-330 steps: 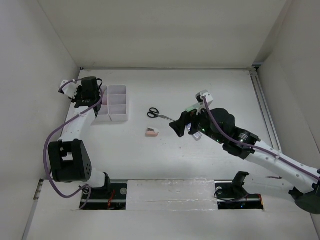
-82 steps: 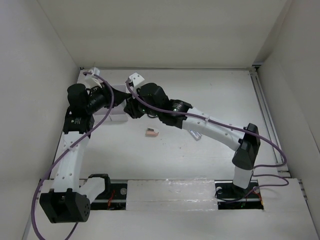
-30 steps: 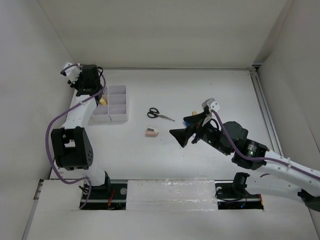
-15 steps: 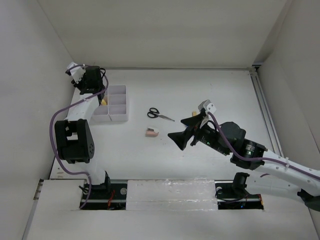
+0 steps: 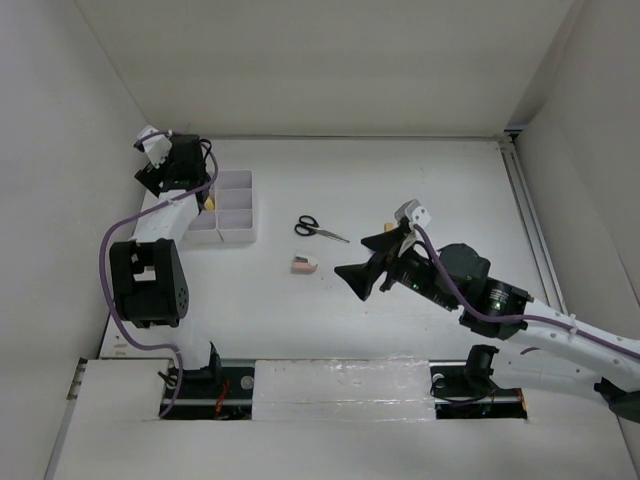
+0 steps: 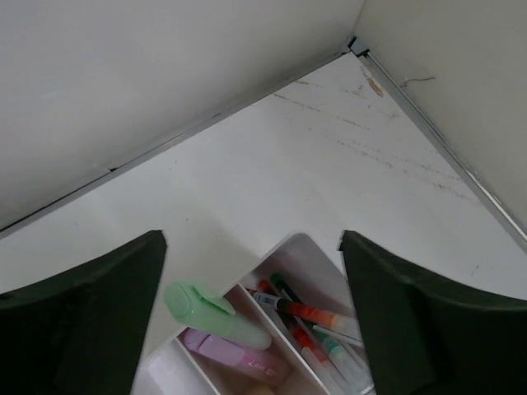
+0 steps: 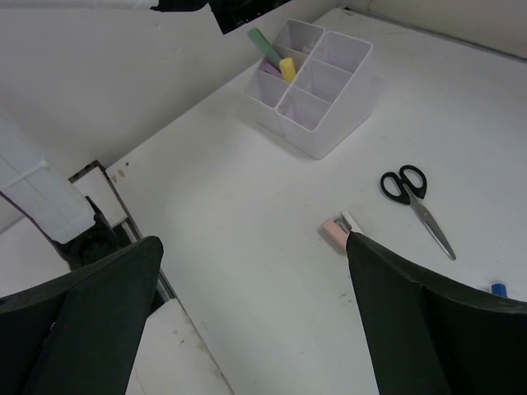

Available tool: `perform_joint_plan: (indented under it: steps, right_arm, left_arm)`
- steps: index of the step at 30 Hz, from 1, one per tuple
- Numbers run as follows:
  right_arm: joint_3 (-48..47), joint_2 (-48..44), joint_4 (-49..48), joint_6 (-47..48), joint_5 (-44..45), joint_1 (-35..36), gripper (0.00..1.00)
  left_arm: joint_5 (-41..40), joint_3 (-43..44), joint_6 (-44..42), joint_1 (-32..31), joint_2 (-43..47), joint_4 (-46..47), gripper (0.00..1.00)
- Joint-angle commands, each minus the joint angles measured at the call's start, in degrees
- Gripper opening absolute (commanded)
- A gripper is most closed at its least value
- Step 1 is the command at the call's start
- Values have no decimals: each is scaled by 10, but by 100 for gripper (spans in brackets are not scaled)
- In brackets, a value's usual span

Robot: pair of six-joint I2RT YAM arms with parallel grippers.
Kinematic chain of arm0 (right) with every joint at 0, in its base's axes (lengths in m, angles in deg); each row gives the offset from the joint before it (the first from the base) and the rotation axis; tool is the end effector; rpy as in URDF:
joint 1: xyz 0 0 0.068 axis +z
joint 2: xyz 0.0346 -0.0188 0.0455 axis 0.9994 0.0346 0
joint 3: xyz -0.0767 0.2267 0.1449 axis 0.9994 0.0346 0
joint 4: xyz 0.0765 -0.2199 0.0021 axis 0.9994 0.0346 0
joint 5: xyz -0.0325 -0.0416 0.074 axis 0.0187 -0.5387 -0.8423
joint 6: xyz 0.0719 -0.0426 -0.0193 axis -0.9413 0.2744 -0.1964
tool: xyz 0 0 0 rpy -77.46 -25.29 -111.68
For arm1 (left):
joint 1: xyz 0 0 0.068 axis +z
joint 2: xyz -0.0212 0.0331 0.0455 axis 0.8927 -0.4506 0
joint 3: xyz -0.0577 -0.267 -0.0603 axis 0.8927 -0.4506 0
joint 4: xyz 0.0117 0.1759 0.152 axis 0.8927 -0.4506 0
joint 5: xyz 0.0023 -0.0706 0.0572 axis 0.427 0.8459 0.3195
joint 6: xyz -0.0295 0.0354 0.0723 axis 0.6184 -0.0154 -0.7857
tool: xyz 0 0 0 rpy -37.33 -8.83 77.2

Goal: Sort the stationery into containers
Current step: Place the pen in the storage box, then pick up the stationery from the center of the board.

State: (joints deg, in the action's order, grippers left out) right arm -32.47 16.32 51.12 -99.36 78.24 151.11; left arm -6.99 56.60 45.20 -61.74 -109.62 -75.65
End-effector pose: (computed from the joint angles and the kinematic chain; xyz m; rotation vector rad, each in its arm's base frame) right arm 0.1027 0.1745 0.3747 -0.5713 1.5890 0.9000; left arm 0.3927 0.0597 0.2996 -0.9131 1.6058 0.3575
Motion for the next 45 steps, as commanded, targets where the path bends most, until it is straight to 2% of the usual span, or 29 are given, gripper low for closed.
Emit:
perform_joint_plan:
  steps: [1, 3, 5, 10, 14, 18, 22, 26, 29, 30, 32, 34, 36, 38, 40, 45]
  right_arm:
    - [5, 11, -35, 8, 27, 5, 100]
    - [-1, 20, -36, 8, 53, 5, 100]
    - [-1, 27, -36, 1, 64, 5, 100]
    - [-6, 40, -36, -12, 74, 5, 100]
    - [-6, 53, -36, -23, 92, 5, 100]
    - [-12, 73, -29, -44, 153, 5, 100]
    - [-30, 95, 7, -33, 173, 5, 100]
    - [-51, 126, 50, 13, 144, 5, 100]
    - [-56, 152, 69, 7, 103, -39, 100]
    - [-62, 168, 77, -4, 51, -72, 98]
    - [-63, 182, 77, -19, 25, -97, 97]
    - [-56, 187, 77, -19, 11, -119, 95]
    - [-43, 193, 60, 1, 1, -126, 95]
    - [-37, 199, 52, 44, -80, -126, 95]
    - [-42, 217, 51, 103, -149, -126, 97]
    - [-69, 272, 45, 164, -208, -126, 98]
  left_arm:
    - [0, 7, -5, -12, 59, 12, 91]
    - [0, 32, -23, -20, 86, -1, 100]
    - [33, 52, -35, -20, 108, -8, 100]
    - [27, 98, -35, -20, 149, -62, 100]
    - [76, 149, -17, -20, 174, -127, 100]
    - [168, 183, -17, -20, 213, -181, 100]
    - [235, 208, 3, -20, 227, -282, 100]
    - [275, 159, 3, -20, 262, -333, 100]
    - [282, 84, -8, -20, 295, -344, 100]
    - [290, 43, -17, -20, 341, -344, 100]
    - [310, -10, -17, -20, 361, -325, 100]
    - [341, -95, -26, -20, 426, -281, 100]
    - [388, -139, -36, -20, 462, -259, 100]
    - [399, -157, -41, -20, 490, -259, 100]
    - [366, -157, -31, -20, 503, -259, 100]
    - [321, -151, -11, -20, 513, -280, 100]
